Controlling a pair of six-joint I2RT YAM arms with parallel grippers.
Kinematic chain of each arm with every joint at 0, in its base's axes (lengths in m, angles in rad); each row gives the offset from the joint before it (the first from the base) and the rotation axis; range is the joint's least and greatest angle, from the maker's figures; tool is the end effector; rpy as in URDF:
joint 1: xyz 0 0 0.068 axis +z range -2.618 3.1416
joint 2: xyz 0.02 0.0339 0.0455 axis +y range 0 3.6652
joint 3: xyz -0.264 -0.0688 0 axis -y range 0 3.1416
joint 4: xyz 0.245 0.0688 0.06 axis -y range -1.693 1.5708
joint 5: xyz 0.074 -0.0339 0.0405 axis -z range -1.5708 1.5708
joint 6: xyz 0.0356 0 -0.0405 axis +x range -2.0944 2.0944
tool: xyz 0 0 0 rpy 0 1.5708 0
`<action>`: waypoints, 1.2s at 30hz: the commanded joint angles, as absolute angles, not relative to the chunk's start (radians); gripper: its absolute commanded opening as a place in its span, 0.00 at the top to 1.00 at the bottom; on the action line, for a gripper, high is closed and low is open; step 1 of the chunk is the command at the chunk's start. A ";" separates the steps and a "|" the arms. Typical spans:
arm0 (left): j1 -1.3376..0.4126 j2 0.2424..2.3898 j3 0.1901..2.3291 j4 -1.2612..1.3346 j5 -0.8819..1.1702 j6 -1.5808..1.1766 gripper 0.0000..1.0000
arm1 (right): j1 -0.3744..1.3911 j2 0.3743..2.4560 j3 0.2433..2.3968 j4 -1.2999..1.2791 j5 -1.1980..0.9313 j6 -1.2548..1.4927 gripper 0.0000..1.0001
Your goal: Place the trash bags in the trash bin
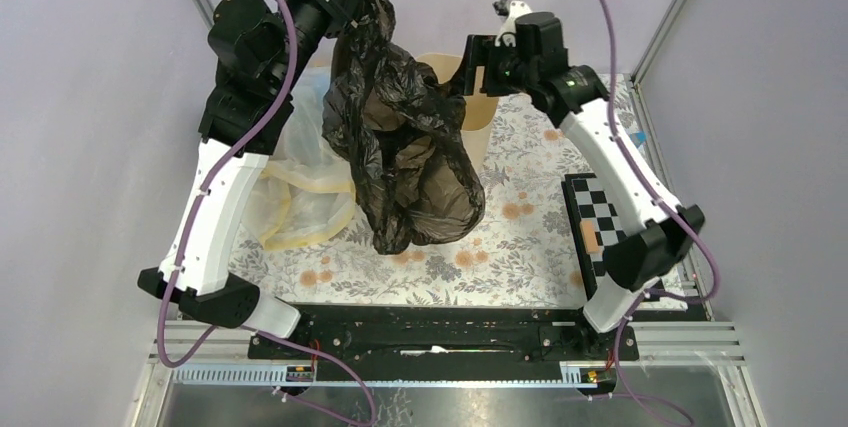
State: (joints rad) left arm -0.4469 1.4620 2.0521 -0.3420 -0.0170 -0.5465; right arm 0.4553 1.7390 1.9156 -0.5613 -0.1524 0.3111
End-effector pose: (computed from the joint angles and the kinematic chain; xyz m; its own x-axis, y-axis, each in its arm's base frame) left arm 0.2417 -0.1152 0.5890 -0.0277 -0.5630 -0.8260 0.4716 0.7213 -0.5074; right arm 0.3533 0.1790 0.4349 -0.4926 0.0957 -0.8650 -0.4309 0.8367 0.3380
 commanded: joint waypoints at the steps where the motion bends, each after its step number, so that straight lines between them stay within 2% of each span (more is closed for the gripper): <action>1: -0.434 1.467 2.094 -0.315 -0.048 -0.510 1.00 | 0.451 1.578 1.923 -0.506 -0.197 0.170 0.09; 2: -0.432 1.473 2.094 -0.314 -0.046 -0.511 1.00 | 0.451 1.550 1.912 -0.504 -0.212 0.154 0.02; 3: -0.433 1.475 2.094 -0.311 -0.045 -0.512 1.00 | 0.450 1.522 1.905 -0.504 -0.239 0.144 0.00; 13: -0.433 1.547 2.096 -0.259 -0.005 -0.546 1.00 | 0.458 1.270 1.777 -0.483 -0.679 0.082 0.00; 16: -0.432 1.563 2.097 -0.247 0.021 -0.559 1.00 | 0.516 1.266 1.777 -0.548 -0.637 0.022 0.00; 20: -0.433 1.580 2.107 -0.232 0.039 -0.576 1.00 | 0.670 1.338 1.829 -0.631 -0.429 -0.066 0.00; 23: -0.430 1.596 2.122 -0.232 0.043 -0.584 1.00 | 0.709 1.408 1.869 -0.657 -0.308 -0.076 0.00; 24: -0.431 1.600 2.126 -0.232 0.048 -0.585 1.00 | 0.710 1.426 1.877 -0.659 -0.292 -0.077 0.05; 28: -0.431 1.618 2.137 -0.226 0.058 -0.593 1.00 | 0.710 1.472 1.910 -0.653 -0.192 -0.066 0.47; 31: -0.428 1.627 2.141 -0.220 0.069 -0.602 1.00 | 0.711 1.491 1.934 -0.635 0.046 -0.026 0.94; 32: -0.428 1.632 2.141 -0.217 0.074 -0.606 1.00 | 0.707 1.492 1.937 -0.617 0.158 -0.012 1.00; 33: -0.426 1.637 2.142 -0.214 0.077 -0.609 1.00 | 0.695 1.492 1.941 -0.599 0.237 -0.007 1.00; 36: -0.421 1.658 2.145 -0.205 0.099 -0.628 1.00 | 0.557 1.515 2.002 -0.596 0.258 0.089 1.00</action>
